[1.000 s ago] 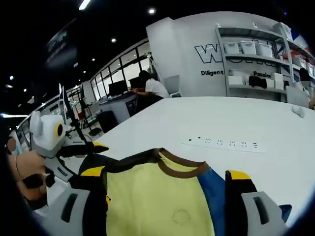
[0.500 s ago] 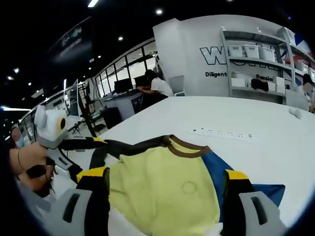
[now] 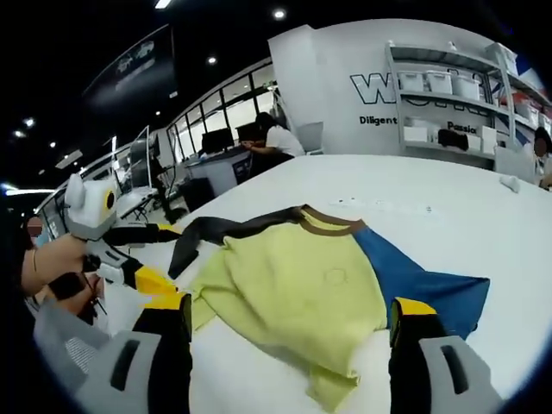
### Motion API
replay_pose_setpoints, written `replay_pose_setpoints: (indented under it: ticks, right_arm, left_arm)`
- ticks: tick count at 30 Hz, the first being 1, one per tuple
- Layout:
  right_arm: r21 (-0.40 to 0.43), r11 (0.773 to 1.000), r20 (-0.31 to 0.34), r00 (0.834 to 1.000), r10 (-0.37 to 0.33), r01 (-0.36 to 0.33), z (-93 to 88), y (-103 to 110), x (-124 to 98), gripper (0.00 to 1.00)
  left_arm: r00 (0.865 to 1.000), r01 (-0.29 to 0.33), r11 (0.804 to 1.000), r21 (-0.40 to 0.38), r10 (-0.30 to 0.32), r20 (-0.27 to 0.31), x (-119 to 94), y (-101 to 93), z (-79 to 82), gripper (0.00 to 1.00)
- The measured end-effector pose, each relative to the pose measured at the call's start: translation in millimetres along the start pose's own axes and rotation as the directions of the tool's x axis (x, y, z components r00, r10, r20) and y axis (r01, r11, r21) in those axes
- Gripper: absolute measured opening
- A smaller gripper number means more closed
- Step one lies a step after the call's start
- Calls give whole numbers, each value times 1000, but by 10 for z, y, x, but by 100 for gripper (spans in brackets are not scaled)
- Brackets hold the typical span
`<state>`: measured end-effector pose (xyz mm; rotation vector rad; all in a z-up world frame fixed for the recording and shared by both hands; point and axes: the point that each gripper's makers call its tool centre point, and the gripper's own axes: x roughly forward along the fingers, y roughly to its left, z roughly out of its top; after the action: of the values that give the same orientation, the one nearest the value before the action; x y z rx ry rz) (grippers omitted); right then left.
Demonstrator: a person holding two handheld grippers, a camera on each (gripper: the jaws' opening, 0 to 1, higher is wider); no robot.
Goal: Fold the garment on the visible template until the final outline fits inside the template.
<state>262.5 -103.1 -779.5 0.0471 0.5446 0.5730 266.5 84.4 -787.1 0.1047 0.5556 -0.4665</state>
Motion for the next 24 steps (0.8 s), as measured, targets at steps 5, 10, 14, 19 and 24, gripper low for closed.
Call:
replay_pose_setpoints:
  ticks: [5, 10, 14, 19, 24]
  right_arm:
    - [64, 998, -24, 1000, -8, 9, -271, 28, -51, 91]
    - [69, 997, -51, 998, -25, 29, -468, 39, -48, 84]
    - [57, 997, -97, 994, -51, 57, -650, 18, -36, 79]
    - [46, 996, -139, 988, -65, 72, -809, -15, -9, 67]
    - [68, 993, -172, 982, -82, 95, -904, -85, -11, 53]
  left_arm:
    - [998, 20, 1000, 11, -20, -60, -12, -174, -230, 74]
    - [998, 22, 1000, 5, -22, -64, -40, -274, -316, 57]
    - [994, 66, 998, 19, -64, -85, -8, -412, -391, 45]
    - [989, 93, 995, 41, -88, -123, 71, -497, -507, 39]
    - [981, 76, 996, 45, -66, -182, 110, -484, -686, 35]
